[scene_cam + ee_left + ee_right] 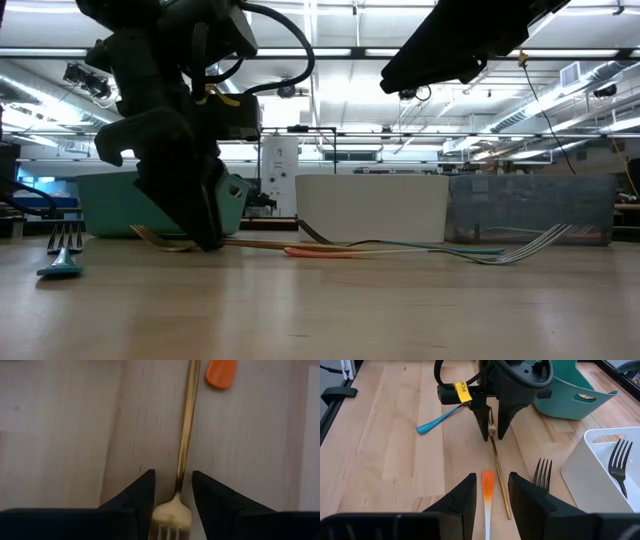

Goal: Sort silverware by color (type)
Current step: Put the gold fork into the green bin

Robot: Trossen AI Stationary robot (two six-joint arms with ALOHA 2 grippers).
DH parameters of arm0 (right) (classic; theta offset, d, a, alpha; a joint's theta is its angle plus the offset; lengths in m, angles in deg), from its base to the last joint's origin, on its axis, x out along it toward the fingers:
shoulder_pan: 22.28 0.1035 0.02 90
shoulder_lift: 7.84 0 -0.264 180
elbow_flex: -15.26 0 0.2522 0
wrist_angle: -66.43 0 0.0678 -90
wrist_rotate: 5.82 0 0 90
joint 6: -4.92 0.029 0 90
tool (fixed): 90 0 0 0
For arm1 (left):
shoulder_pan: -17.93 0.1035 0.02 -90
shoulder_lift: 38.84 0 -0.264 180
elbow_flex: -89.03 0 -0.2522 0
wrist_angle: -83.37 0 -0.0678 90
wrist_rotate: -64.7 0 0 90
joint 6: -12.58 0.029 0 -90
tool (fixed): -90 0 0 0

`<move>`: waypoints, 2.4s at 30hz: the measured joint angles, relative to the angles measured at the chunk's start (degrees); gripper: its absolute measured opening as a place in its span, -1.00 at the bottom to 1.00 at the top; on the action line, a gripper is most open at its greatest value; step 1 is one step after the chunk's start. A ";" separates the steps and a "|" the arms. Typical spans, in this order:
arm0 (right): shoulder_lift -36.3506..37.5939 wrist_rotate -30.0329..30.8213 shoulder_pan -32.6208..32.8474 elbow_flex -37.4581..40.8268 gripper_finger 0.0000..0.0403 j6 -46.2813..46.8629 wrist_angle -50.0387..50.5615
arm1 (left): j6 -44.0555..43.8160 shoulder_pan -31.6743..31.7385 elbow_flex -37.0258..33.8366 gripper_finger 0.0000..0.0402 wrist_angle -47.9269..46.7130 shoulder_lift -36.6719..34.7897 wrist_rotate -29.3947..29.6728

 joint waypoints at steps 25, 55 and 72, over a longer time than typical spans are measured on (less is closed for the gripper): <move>0.00 0.00 -0.41 0.00 -0.41 -1.65 -0.17 | -1.84 0.11 -0.13 -0.91 -0.46 0.02 0.96; 0.00 0.23 -2.41 0.00 -0.41 -7.09 -0.36 | 1.65 -1.26 14.90 -0.89 -37.06 -0.14 7.25; 0.00 0.00 -2.91 0.00 -0.41 -9.00 -2.12 | 0.10 -3.87 16.02 -0.90 -46.03 -5.10 17.06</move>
